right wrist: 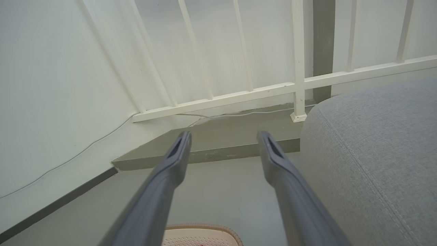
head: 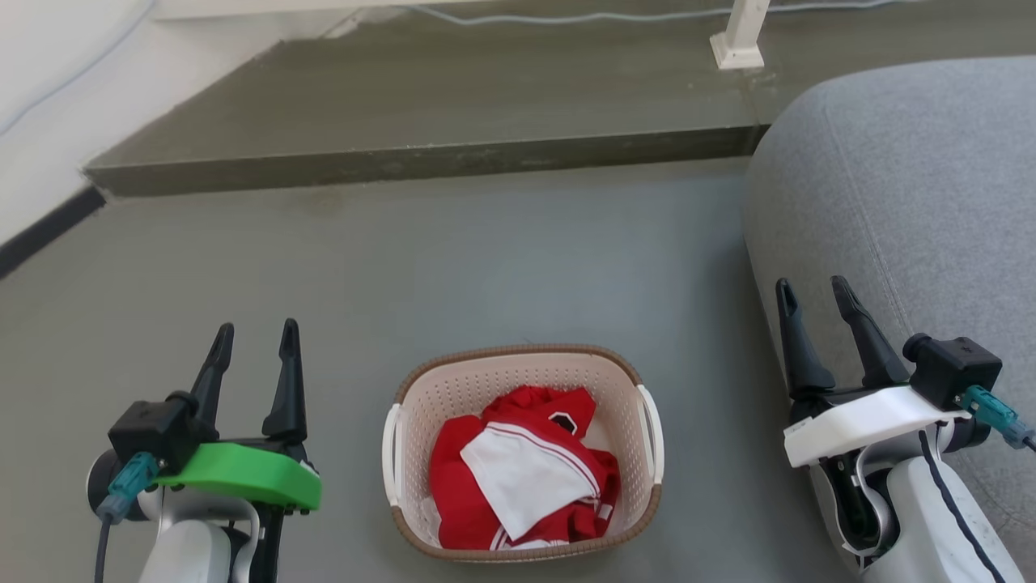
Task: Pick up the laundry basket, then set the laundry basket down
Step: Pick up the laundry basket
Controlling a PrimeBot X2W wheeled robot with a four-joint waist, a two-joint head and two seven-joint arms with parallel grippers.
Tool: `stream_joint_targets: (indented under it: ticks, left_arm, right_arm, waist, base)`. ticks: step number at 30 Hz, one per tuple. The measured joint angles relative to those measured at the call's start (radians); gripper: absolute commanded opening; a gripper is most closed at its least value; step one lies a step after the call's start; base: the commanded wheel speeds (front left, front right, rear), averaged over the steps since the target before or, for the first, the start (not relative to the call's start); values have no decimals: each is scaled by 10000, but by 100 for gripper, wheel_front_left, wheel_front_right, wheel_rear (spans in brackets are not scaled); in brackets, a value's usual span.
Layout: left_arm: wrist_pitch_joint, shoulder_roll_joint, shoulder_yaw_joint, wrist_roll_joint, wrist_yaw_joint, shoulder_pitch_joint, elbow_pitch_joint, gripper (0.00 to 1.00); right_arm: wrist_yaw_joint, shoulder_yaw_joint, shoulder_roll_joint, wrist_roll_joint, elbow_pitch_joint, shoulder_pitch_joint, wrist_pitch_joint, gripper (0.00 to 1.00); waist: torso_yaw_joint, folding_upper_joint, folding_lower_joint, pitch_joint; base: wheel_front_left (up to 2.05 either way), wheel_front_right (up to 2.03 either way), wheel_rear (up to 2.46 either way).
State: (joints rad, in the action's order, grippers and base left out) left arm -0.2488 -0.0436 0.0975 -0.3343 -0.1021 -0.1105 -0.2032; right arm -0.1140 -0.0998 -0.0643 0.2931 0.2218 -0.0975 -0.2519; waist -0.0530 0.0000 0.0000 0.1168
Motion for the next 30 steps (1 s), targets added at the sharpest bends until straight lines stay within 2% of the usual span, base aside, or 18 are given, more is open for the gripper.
stream_joint_targets:
  ticks: [14,30]
  left_arm:
    - [-29,19,161,-334,-44,-657,-267,100]
    - [-29,38,420,-485,-44,-1823,-2163,100]
  right_arm:
    - [-2,82,21,-40,288,-490,0,100]
    - [-92,-23,35,-36,1990,-1578,-15,100]
  waist:
    - [-170,0,0,1354]
    - [-243,0,1,3184]
  base:
    - [0,0,0]
    - [0,0,0]
